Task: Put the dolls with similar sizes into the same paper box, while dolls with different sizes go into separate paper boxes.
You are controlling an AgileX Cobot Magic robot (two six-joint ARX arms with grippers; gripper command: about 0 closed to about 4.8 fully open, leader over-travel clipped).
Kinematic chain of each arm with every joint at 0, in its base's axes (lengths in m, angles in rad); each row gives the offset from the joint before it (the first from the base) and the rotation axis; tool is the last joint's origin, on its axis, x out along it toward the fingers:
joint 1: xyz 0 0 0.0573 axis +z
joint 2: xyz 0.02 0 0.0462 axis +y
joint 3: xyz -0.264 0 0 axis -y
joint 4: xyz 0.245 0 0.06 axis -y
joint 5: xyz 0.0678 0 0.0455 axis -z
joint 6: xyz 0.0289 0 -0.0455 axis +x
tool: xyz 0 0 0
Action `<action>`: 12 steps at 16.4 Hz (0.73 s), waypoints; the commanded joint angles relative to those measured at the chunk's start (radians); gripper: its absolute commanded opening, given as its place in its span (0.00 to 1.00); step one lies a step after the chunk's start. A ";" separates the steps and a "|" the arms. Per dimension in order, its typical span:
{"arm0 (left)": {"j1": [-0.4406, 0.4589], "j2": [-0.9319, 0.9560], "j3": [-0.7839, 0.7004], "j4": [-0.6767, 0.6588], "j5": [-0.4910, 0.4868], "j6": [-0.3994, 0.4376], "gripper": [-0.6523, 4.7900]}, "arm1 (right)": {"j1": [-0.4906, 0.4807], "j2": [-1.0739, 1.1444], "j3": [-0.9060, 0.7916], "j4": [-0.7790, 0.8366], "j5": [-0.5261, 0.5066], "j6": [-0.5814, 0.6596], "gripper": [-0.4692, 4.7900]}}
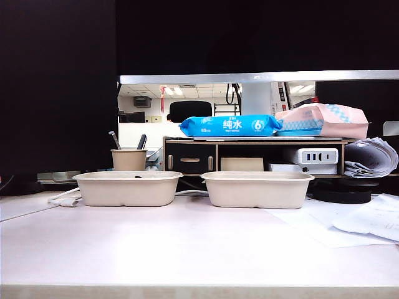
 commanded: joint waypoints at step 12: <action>0.002 0.000 0.001 0.013 0.003 0.001 0.11 | -0.001 0.000 -0.004 0.055 -0.005 -0.072 0.08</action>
